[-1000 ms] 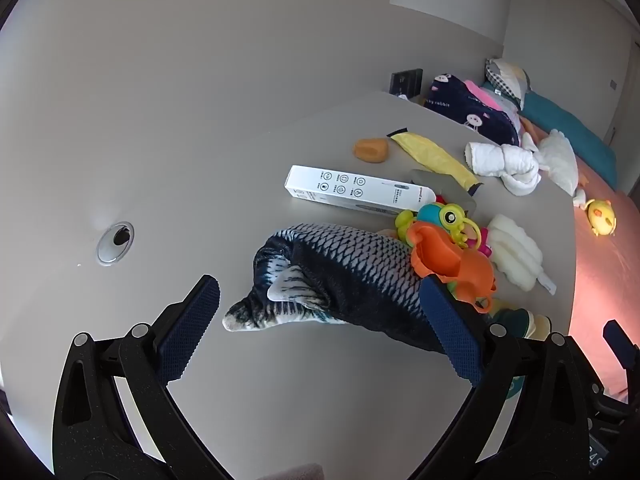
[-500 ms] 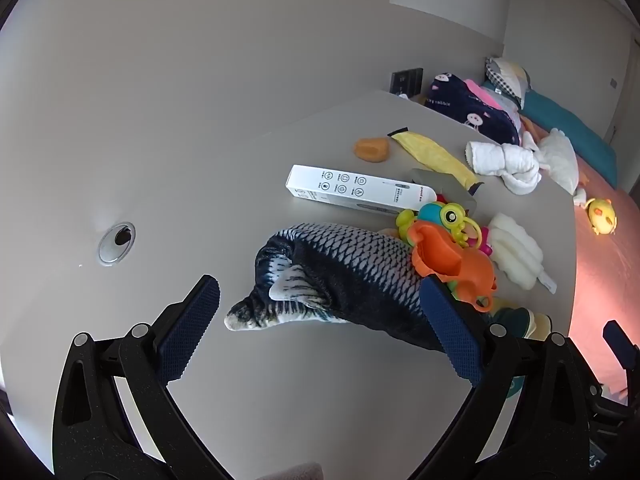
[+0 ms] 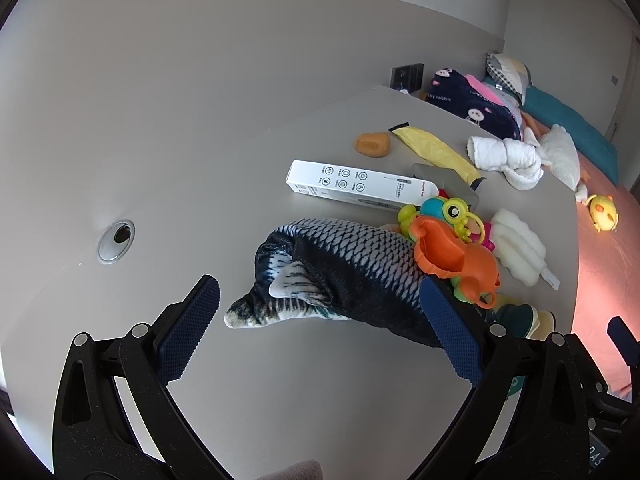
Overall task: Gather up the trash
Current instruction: 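Move the left tool toward the blue-grey plush fish on the desk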
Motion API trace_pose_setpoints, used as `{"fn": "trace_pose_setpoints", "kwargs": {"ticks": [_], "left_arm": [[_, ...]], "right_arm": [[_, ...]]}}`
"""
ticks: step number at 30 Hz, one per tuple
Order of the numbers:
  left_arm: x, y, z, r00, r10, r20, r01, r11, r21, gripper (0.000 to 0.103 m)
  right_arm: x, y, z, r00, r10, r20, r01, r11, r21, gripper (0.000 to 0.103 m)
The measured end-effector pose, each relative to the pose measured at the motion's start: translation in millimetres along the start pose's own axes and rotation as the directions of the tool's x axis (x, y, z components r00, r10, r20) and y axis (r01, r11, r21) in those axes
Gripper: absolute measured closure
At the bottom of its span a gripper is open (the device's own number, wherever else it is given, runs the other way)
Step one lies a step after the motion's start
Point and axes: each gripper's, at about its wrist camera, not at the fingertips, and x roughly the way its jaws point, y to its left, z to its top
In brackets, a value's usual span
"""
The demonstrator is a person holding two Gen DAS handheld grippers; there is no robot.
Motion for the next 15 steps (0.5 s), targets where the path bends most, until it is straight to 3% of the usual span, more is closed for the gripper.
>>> {"fn": "trace_pose_setpoints", "kwargs": {"ticks": [15], "left_arm": [[2.1, 1.9, -1.1, 1.0, -0.004, -0.01, 0.004, 1.0, 0.002, 0.006]], "right_arm": [[-2.8, -2.0, -1.1, 1.0, 0.0, -0.001, 0.0, 1.0, -0.001, 0.003]]}}
